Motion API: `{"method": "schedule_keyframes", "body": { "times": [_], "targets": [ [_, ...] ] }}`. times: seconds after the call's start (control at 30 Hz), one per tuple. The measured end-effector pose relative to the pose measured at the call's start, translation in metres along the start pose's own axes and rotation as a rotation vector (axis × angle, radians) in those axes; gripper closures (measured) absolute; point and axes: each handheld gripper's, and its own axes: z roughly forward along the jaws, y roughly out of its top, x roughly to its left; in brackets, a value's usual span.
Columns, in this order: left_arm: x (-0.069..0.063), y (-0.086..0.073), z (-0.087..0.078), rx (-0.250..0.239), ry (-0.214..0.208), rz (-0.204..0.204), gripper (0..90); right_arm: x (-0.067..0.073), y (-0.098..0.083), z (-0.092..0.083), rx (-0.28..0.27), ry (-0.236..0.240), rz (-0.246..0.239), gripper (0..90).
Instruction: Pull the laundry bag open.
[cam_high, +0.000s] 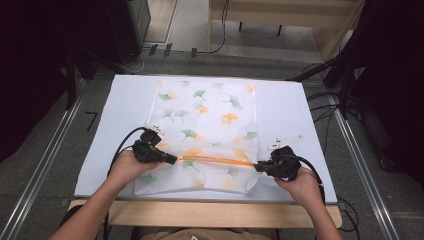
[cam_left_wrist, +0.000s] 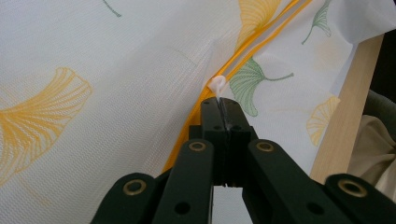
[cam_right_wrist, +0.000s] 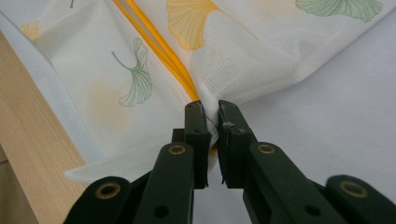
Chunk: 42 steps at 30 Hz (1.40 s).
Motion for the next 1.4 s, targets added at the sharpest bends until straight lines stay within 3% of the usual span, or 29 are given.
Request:
{"method": "schedule_keyframes", "body": {
  "times": [0.4,0.8,1.4],
  "targets": [
    [0.004,-0.005,-0.005,0.002,0.004,-0.016,90.0,0.0,0.0,0.0,0.002,0.006,-0.001,85.4],
    [0.016,-0.021,-0.023,0.006,0.029,-0.032,90.0,0.001,0.001,0.0,0.008,0.009,0.001,85.3],
    [0.015,-0.021,-0.02,0.004,0.03,-0.043,90.0,-0.001,0.0,0.002,0.017,0.01,0.004,85.3]
  ]
}}
